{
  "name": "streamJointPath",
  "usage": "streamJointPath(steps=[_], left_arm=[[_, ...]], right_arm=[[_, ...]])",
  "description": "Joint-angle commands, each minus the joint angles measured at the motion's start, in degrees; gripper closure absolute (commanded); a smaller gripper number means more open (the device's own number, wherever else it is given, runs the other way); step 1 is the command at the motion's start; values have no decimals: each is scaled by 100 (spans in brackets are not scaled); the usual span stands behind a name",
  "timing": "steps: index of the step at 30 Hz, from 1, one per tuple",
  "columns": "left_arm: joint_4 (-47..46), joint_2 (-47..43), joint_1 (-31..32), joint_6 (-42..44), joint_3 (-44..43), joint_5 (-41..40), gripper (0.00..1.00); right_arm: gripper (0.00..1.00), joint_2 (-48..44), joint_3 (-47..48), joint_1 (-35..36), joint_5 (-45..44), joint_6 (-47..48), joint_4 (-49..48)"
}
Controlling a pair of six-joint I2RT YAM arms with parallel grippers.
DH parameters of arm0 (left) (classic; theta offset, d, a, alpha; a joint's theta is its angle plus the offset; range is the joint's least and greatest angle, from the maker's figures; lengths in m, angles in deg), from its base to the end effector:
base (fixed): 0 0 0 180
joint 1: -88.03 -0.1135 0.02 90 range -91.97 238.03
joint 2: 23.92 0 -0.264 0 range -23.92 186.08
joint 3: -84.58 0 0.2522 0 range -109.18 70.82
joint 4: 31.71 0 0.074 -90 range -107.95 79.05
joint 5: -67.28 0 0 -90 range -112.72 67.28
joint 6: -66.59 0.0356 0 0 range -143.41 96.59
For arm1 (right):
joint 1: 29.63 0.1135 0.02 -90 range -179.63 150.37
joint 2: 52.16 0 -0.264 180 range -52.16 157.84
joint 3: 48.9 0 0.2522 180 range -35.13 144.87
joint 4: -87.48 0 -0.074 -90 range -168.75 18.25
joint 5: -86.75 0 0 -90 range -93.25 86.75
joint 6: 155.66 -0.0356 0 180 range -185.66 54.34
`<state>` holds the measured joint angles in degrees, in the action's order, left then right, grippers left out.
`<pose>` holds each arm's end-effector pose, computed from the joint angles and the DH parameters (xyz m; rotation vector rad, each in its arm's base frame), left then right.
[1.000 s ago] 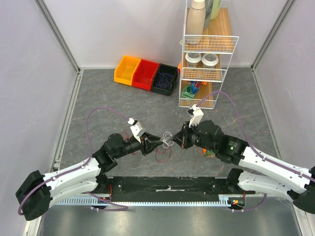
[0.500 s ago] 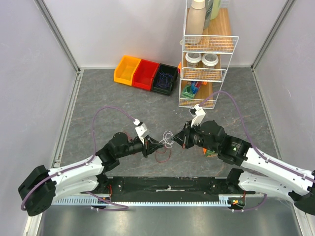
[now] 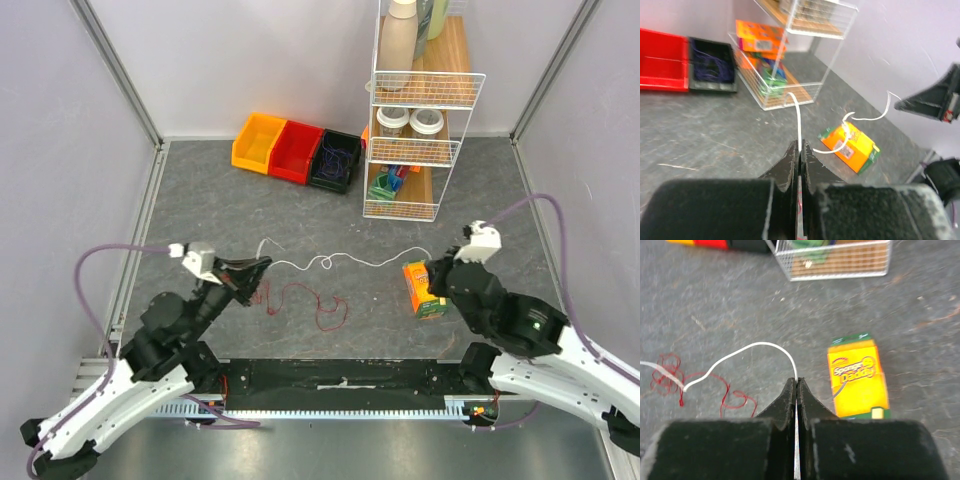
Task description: Untangle the cables
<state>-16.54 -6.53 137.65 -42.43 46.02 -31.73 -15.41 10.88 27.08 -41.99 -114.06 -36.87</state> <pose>0.0767 -0.0816 0.2949 0.2729 1.5018 -0.8532 0.0879 0.0933 0.3153 0.2384 2.0185 0.4406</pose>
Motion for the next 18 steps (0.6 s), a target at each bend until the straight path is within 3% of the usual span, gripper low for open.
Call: streamJointPath(steps=[1,9,18], left_arm=[[1650,-788,3,-111,-639,-1241,98],[2926,-1501,3,566,-2028,-2648,98],[3006,-1607,3,584,-2275,-2563,98]], right_arm=[[100,-493,135,-19,-1091,-196,583],[100,-1029,100,-11,-1364,-258,882],[100,-916,-41,-19,-741,304,356]])
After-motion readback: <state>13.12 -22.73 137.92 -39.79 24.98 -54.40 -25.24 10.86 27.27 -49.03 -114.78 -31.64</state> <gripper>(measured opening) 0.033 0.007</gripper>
